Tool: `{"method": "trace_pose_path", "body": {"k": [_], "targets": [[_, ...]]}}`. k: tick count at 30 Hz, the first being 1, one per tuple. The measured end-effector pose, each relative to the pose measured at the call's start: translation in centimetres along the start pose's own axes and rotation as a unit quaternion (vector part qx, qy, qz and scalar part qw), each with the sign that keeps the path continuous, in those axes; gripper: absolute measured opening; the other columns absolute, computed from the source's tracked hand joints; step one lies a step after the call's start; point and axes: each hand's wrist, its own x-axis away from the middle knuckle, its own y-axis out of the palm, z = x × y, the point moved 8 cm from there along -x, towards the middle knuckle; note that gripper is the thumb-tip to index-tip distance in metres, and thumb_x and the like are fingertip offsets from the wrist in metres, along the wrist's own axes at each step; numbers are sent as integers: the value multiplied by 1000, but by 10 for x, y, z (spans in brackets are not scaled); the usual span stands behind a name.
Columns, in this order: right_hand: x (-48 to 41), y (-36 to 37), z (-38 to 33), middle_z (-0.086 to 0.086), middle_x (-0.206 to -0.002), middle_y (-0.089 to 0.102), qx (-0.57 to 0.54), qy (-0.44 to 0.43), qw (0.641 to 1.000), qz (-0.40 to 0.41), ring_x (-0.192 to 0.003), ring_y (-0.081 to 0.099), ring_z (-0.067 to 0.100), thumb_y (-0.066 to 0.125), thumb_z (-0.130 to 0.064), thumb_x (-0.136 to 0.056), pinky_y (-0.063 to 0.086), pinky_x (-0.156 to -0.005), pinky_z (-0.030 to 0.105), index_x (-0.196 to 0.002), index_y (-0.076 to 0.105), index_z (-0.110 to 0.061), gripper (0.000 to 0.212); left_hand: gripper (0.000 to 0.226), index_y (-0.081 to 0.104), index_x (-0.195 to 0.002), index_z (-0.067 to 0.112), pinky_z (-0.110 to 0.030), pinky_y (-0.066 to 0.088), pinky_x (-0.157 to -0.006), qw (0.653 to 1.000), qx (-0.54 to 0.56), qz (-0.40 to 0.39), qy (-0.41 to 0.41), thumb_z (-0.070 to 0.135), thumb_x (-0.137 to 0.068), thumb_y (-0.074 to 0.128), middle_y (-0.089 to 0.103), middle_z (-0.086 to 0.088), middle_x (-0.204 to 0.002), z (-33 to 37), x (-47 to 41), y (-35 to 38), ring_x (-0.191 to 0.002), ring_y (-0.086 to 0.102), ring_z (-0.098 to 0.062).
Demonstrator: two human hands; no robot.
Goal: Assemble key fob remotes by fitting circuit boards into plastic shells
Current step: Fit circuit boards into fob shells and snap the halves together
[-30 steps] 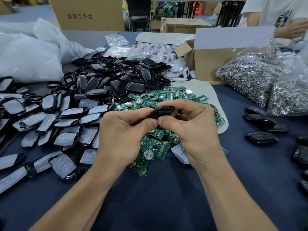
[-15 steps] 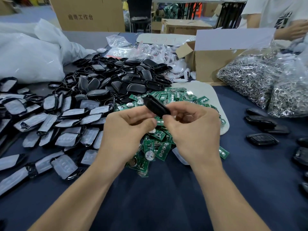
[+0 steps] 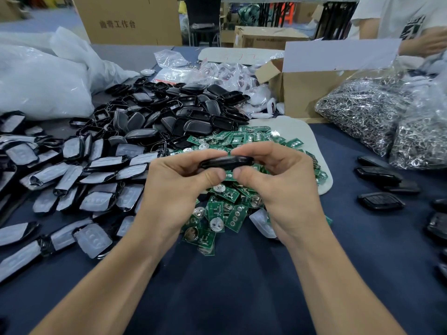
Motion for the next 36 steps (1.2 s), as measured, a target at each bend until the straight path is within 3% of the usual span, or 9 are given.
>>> {"method": "trace_pose_path", "body": {"k": [3, 7, 10, 14, 17, 20, 24, 30, 36], "targets": [[0, 3, 0, 4, -78, 77, -38, 12, 999, -24, -74, 70, 15, 76, 19, -70, 57, -70, 25, -84, 80, -14, 36, 27, 83, -98, 17, -27, 60, -82, 999, 37, -35, -10, 9, -73, 79, 81, -9, -98, 0, 0, 5, -92, 77, -22], [-1, 0, 2, 10, -75, 76, -40, 21, 999, -7, -72, 68, 22, 75, 23, -73, 59, -69, 29, -83, 81, -13, 38, 26, 83, -101, 21, -26, 60, -80, 999, 11, -44, -13, 6, -80, 79, 81, -6, -98, -1, 1, 8, -90, 75, -17], [0, -2, 4, 20, -69, 71, -26, 19, 999, 20, -68, 65, 26, 76, 22, -72, 59, -68, 30, -83, 82, -12, 36, 40, 82, -105, 31, -23, 59, -82, 996, -76, -3, 38, -2, -83, 81, 81, 5, -103, 7, 4, 4, -98, 76, -13], [1, -1, 2, 11, -72, 76, -24, 10, 999, 32, -66, 68, 23, 76, 21, -74, 60, -66, 28, -85, 81, -9, 33, 42, 82, -100, 37, -23, 60, -84, 985, -124, 40, 113, 1, -79, 86, 80, 13, -100, 22, 11, 2, -96, 77, -11], [3, 3, 0, 7, -74, 78, -42, 7, 999, 16, -64, 71, 13, 76, 17, -77, 56, -63, 21, -87, 81, -9, 29, 31, 84, -93, 32, -23, 61, -78, 995, -28, 49, 77, 6, -75, 85, 81, 5, -90, 19, 11, 4, -87, 79, -15], [6, 7, 5, 4, -68, 75, -65, 27, 997, 32, -55, 62, 7, 75, 14, -80, 49, -56, 16, -84, 83, -13, 28, 21, 85, -86, 30, -19, 59, -76, 996, 22, 64, 62, 14, -73, 85, 81, 1, -86, 17, 13, 6, -83, 78, -14], [11, 10, 15, 3, -59, 68, -98, 59, 991, 71, -50, 52, 9, 73, 15, -80, 44, -51, 17, -77, 83, -14, 30, 25, 84, -86, 36, -20, 58, -77, 994, -4, 85, 74, 12, -81, 78, 81, 5, -86, 15, 17, 6, -82, 77, -12], [13, 8, 22, 2, -61, 71, -120, 82, 984, 103, -50, 57, 3, 71, 17, -79, 46, -52, 14, -79, 80, -6, 26, 26, 84, -84, 37, -24, 59, -79, 995, -5, 77, 57, 12, -82, 76, 81, 3, -86, 10, 14, 12, -83, 76, -12], [4, 1, 34, 9, -70, 68, -132, 159, 977, 58, -64, 55, 18, 66, 20, -81, 48, -63, 24, -85, 80, -7, 31, 40, 83, -92, 38, -18, 58, -76, 997, -40, 64, 21, 0, -79, 84, 81, 8, -91, 2, 7, 6, -90, 77, -8]]}}
